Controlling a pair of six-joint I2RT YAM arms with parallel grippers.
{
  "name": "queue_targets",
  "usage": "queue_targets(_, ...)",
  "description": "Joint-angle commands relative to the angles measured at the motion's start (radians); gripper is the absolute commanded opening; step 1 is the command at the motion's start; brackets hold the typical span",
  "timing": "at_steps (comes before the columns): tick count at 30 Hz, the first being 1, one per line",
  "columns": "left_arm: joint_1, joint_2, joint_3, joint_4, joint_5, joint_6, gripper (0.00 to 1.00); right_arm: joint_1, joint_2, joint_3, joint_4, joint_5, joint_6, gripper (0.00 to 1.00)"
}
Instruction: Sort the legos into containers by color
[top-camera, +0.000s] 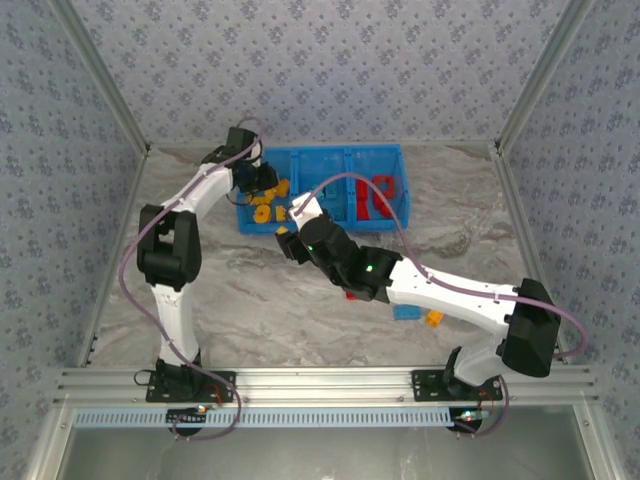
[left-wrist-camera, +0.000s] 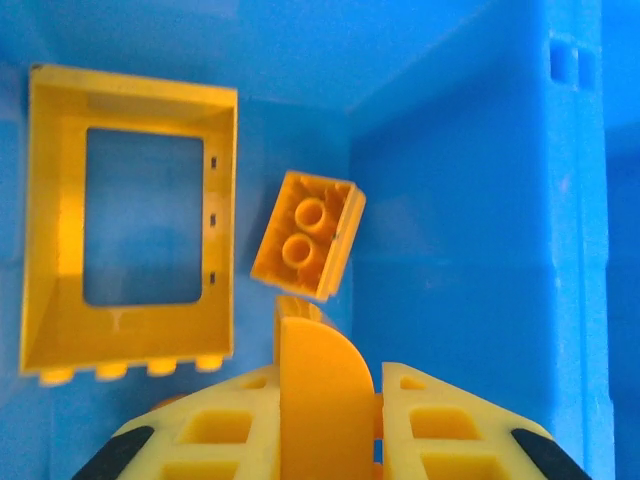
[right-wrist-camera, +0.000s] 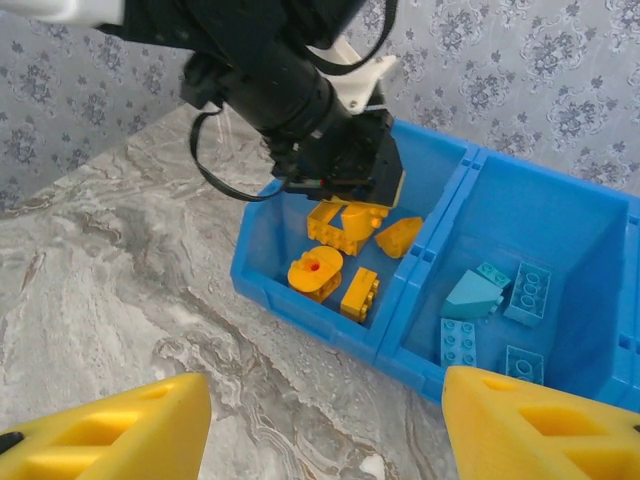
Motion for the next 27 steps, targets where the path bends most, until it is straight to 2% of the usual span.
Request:
queue_targets(1,-0.002,0.038,0.064,-0.025,0.002,-0.006,0.19,-0.004,0.008,0.043,0.035,-0.014,0.034,0.66)
queue_targets(8,-0.021,0.097,0.115,-0.061,0.001,0.025,0.24,-0.005,0.003,0.041,-0.004,-0.004,0.059,0.66)
queue_targets(13,-0.037,0.059,0.068,-0.052,-0.038,0.02,0.45,-0.014,-0.016,0.038,-0.053,0.015,0.091,0.67)
queue_targets(17,-0.043,0.001,0.03,-0.043,-0.057,0.014,0.53,-0.015,-0.048,0.025,-0.099,0.034,0.116,0.68)
queue_targets(22,-0.059,-0.138,-0.032,-0.045,-0.102,0.006,0.56,-0.03,-0.121,-0.025,-0.229,0.038,0.144,0.69)
queue_targets(27,-0.103,-0.368,-0.18,-0.024,-0.095,0.012,0.61,-0.073,-0.249,-0.18,-0.336,-0.139,0.012,0.72)
